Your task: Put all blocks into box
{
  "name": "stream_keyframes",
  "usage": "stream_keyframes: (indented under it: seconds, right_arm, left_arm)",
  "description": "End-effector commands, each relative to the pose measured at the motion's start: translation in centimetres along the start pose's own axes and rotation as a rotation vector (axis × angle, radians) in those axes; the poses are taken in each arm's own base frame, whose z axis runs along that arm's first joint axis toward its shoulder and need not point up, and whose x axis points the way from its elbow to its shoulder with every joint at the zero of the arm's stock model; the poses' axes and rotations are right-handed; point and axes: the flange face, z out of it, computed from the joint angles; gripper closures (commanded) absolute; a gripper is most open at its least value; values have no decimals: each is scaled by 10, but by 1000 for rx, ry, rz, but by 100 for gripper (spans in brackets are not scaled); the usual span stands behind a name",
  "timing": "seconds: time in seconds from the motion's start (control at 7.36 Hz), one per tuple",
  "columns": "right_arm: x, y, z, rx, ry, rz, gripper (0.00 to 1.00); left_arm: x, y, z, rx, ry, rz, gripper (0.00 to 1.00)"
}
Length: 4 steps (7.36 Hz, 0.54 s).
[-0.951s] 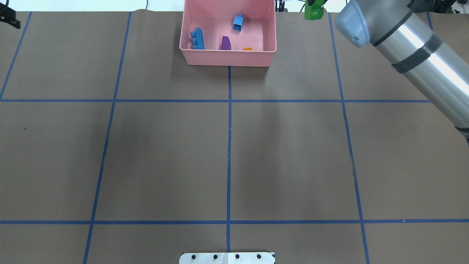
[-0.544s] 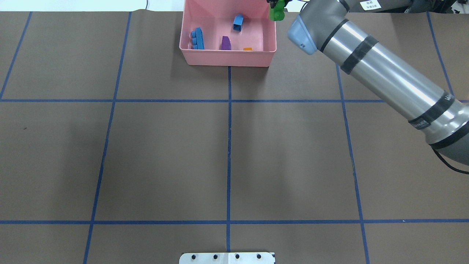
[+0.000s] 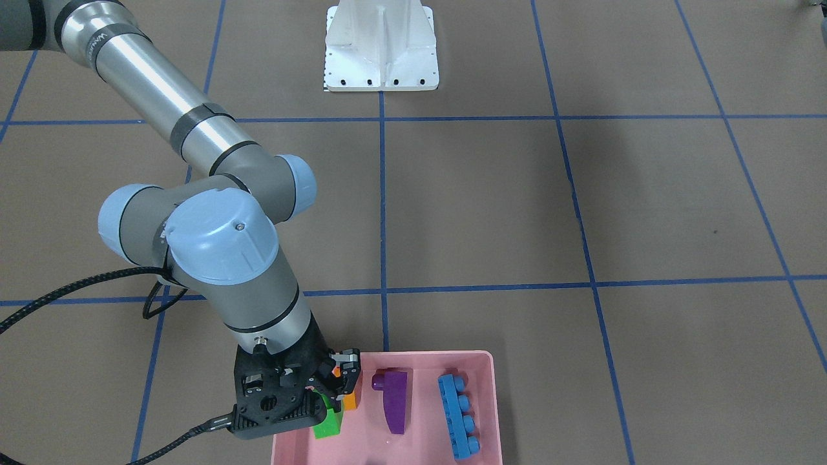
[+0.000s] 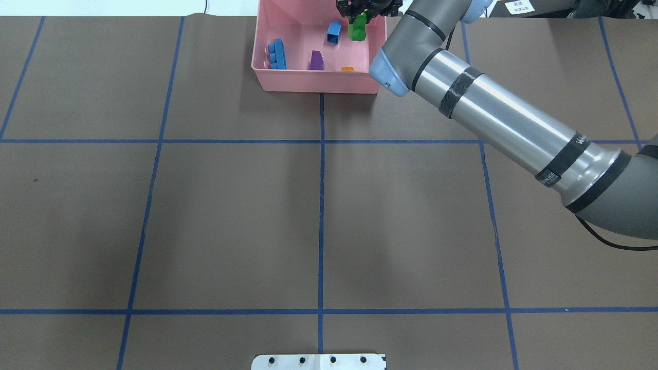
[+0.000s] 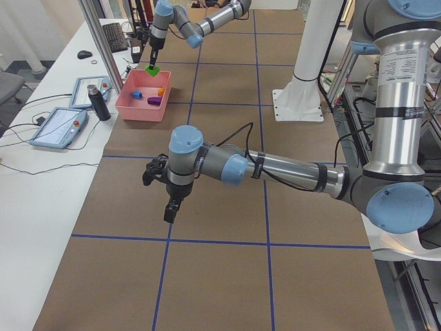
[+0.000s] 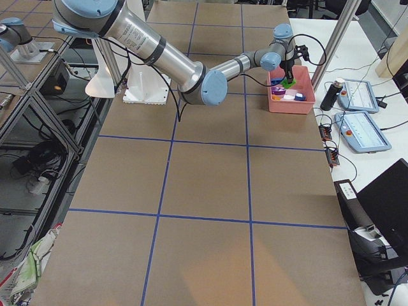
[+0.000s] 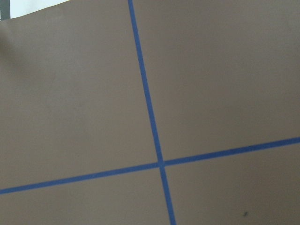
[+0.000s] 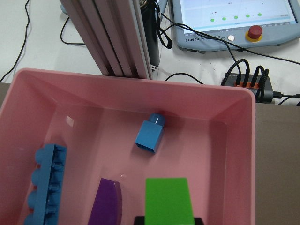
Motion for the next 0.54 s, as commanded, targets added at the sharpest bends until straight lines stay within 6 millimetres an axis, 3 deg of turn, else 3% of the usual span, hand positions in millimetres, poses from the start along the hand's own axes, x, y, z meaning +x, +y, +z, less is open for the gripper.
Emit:
stream_keyframes:
  seconds: [0.0,0.14,0.27,0.41]
  right_arm:
    - [5,-5,-4,-11,0,16,0]
    - [36,-18,-27,-106,0,67,0]
    - [77,-24,-64,-187,15,22,0]
    - [128,-13,-86,-244,83,-28,0]
  left_arm:
    - [-13,49,6,-50,6,1,0]
    - [-18,64,14,-107,8,27,0]
    - [-14,61,8,-187,14,18,0]
    - [-8,56,0,-251,22,14,0]
